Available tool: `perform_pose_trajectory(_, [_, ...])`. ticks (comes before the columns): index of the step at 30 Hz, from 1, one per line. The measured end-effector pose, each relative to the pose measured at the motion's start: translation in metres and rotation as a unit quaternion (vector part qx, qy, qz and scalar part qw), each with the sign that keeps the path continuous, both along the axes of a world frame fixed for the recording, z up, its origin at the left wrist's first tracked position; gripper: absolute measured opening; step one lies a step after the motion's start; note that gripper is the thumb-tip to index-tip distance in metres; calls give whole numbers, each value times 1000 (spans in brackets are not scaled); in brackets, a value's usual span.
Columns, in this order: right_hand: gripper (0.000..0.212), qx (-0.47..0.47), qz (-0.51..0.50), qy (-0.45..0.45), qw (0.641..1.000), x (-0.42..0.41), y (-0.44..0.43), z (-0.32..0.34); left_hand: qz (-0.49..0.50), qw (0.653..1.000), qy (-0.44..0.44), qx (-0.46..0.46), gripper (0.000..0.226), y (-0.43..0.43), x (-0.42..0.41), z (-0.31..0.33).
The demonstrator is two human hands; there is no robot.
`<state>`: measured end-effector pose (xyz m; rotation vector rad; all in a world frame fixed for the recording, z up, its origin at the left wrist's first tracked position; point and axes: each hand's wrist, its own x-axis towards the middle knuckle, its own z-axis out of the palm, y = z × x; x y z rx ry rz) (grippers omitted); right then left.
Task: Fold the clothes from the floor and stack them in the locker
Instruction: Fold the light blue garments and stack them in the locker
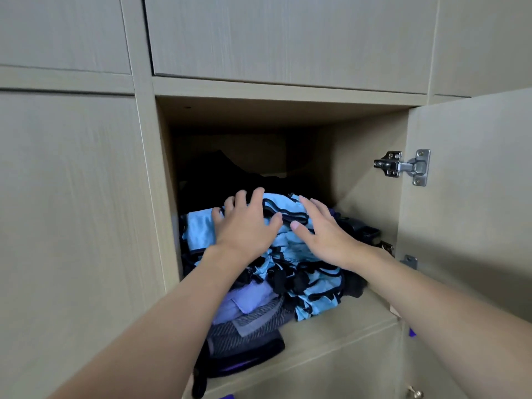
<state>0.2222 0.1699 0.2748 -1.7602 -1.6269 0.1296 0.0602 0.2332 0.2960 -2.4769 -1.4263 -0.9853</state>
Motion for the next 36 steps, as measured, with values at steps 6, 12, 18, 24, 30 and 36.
perform_pose_trajectory(6, [64, 0, -19, 11, 1000, -11, -45, -16, -47, 998, -21, 36, 53, -48, -17, -18])
perform_pose_trajectory(12, [57, -37, -66, 15, 997, -17, -117, -92, -169, 984, 5, -60, 35, -102, -6, -102])
perform_pose_trajectory(18, [56, -147, -92, 72, 982, -1, -188, -216, -196, 958, 59, -199, 21, -155, 15, -212])
perform_pose_trajectory(24, [54, -284, -123, 106, 945, 15, -259, -355, -210, 900, 155, -350, 17, -198, 28, -350])
perform_pose_trajectory(30, [57, -382, -127, 113, 908, 22, -303, -464, -206, 844, 236, -436, 27, -225, 18, -483])
perform_pose_trajectory(36, [57, -405, -92, 54, 908, 23, -303, -507, -184, 813, 286, -473, 52, -239, 3, -541])
